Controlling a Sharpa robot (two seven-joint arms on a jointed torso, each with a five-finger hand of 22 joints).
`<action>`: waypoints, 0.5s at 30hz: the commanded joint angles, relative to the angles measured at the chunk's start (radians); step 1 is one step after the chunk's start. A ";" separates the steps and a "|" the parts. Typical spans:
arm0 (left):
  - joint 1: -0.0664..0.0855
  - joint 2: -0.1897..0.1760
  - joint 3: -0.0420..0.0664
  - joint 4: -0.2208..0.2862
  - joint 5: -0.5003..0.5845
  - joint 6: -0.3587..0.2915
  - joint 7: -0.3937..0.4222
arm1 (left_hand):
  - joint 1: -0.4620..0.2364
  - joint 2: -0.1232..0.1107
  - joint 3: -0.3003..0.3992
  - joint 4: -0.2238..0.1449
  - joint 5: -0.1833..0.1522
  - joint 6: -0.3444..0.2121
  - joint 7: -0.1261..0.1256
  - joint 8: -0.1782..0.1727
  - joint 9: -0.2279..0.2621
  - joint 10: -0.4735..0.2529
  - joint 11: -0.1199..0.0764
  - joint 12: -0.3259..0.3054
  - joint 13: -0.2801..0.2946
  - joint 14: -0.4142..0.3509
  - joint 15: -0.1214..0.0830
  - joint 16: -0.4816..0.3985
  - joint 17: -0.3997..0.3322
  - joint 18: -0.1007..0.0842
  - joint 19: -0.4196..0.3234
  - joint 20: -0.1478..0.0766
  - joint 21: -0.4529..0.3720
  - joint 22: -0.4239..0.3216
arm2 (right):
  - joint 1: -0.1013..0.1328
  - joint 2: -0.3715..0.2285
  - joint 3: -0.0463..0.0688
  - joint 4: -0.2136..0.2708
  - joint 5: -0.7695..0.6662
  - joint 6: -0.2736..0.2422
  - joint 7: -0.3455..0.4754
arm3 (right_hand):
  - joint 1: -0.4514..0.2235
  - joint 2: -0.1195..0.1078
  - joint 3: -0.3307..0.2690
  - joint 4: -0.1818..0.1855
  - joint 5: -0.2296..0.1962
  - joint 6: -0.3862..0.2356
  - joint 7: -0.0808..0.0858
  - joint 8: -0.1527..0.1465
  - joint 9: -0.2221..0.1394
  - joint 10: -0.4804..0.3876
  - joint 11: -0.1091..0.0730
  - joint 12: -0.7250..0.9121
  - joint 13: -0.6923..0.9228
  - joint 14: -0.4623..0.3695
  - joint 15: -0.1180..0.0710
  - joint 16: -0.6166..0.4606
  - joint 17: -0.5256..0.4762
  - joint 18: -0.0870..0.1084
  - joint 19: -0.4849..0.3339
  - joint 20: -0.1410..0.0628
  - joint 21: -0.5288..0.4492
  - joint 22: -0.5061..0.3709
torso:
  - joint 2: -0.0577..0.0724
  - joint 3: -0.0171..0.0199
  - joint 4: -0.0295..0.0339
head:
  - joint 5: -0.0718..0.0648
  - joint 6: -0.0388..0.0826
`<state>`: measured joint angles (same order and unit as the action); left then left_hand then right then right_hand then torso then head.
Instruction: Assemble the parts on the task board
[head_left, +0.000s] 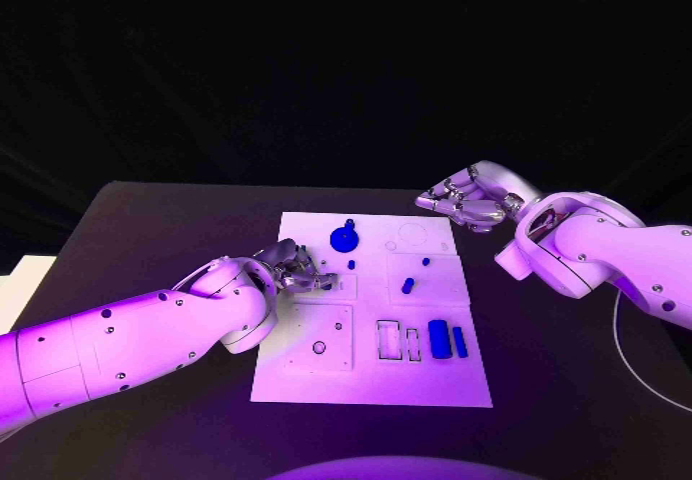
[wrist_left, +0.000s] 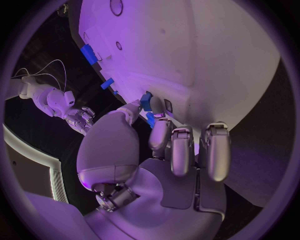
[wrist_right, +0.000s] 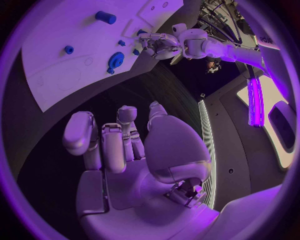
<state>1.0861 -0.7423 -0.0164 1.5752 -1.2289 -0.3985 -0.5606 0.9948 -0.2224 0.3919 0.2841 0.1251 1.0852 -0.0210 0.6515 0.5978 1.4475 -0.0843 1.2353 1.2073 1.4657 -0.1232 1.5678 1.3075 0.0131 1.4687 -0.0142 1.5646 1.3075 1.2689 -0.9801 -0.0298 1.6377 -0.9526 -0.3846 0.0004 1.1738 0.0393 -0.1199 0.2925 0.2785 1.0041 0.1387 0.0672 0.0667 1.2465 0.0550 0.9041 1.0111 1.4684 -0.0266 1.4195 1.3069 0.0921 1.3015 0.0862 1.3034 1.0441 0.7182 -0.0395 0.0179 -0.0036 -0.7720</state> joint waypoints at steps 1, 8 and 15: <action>0.000 -0.002 0.004 0.007 0.009 -0.003 0.002 | -0.013 0.000 -0.003 0.007 0.005 0.007 -0.001 -0.005 0.001 0.008 0.001 0.004 0.002 0.105 -0.010 0.003 0.263 -0.013 0.102 -0.006 0.006 0.263 | -0.001 0.001 0.000 0.000 -0.001 0.013 0.010 | -0.010 0.002 -0.006 0.000 -0.005 0.004 0.000 0.005 0.001 -0.006 0.000 0.003 0.000 0.051 0.006 -0.006 0.001 0.014 -0.005 0.000 -0.006 0.000 | 0.000 -0.0002 0.0003 | 0.000 -0.001; 0.001 -0.008 0.010 0.017 0.010 -0.001 -0.001 | -0.020 0.001 -0.009 0.008 0.006 0.008 -0.002 -0.006 0.001 0.009 0.001 0.003 0.003 0.105 -0.010 0.003 0.263 -0.013 0.102 -0.006 0.006 0.263 | -0.001 0.001 0.000 -0.001 -0.001 0.014 0.010 | -0.011 0.002 -0.008 0.000 -0.006 0.004 0.000 0.006 0.001 -0.006 0.000 0.004 0.000 0.051 0.006 -0.006 0.000 0.014 -0.006 0.000 -0.007 -0.001 | 0.000 0.0000 0.0004 | 0.000 -0.001; 0.003 -0.011 0.013 0.021 0.010 0.007 -0.008 | -0.023 0.002 -0.011 0.008 0.006 0.008 -0.002 -0.006 0.001 0.009 0.001 0.004 0.003 0.105 -0.010 0.003 0.263 -0.013 0.102 -0.007 0.006 0.263 | -0.001 0.002 0.000 -0.002 -0.001 0.015 0.011 | -0.011 0.003 -0.009 -0.001 -0.006 0.004 0.000 0.006 0.001 -0.006 0.000 0.005 0.001 0.051 0.006 -0.006 0.001 0.014 -0.005 0.000 -0.006 -0.001 | 0.000 0.0002 -0.0003 | 0.001 0.000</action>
<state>1.0877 -0.7538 -0.0045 1.5929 -1.2245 -0.3983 -0.5645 0.9798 -0.2226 0.3838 0.2922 0.1250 1.0861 -0.0201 0.6515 0.5977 1.4490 -0.0859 1.2353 1.2098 1.4657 -0.1232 1.5678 1.3074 0.0142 1.4687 -0.0142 1.5646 1.3075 1.2687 -0.9795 -0.0299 1.6353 -0.9514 -0.3829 0.0013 1.1737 0.0394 -0.1226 0.2897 0.2785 1.0041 0.1387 0.0672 0.0667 1.2466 0.0550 0.9040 1.0111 1.4684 -0.0267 1.4195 1.3068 0.0920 1.3015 0.0863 1.3034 1.0441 0.7181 -0.0395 0.0182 -0.0031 -0.7726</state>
